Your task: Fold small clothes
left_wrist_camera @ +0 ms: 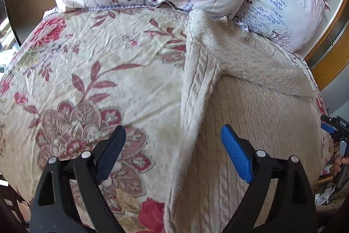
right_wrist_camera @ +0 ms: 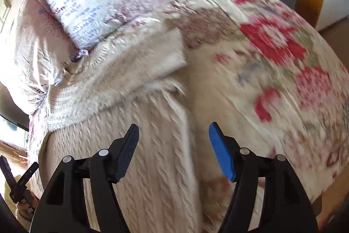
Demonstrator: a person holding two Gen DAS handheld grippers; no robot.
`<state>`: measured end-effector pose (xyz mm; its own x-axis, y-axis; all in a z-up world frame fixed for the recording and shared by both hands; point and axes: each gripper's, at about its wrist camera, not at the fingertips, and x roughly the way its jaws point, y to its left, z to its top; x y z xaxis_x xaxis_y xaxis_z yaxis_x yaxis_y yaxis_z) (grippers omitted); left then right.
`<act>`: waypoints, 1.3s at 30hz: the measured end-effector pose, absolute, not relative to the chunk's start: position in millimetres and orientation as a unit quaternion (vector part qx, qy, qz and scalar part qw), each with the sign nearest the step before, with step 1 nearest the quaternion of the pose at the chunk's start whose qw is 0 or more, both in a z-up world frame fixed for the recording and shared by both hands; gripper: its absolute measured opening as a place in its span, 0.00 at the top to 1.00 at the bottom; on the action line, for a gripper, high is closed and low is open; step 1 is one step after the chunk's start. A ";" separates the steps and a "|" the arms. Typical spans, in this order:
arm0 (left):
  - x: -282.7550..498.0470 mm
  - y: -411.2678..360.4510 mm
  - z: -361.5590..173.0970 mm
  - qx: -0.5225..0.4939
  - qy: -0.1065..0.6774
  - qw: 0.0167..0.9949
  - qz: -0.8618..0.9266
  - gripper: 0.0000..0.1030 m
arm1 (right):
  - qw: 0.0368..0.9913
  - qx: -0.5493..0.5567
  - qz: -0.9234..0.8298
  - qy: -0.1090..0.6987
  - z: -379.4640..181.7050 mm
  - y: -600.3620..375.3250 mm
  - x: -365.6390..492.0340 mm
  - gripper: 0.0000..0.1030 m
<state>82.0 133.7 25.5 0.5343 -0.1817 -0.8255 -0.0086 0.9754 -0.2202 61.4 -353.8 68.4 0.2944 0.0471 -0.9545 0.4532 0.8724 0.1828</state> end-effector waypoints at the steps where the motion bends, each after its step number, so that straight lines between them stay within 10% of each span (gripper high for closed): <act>1: 78.6 135.0 23.0 -0.106 0.484 0.867 -0.054 0.15 | 0.768 0.229 -0.134 0.583 66.2 -357.7 52.7 0.34; 20: 13.0 139.6 1.7 -0.253 0.527 0.798 -0.144 0.63 | 0.641 0.475 0.028 0.602 47.1 -346.3 -60.7 0.64; 39: -1.5 134.8 -5.3 -0.264 0.587 0.745 -0.176 0.78 | 0.602 0.463 0.048 0.649 37.7 -331.9 -74.8 0.79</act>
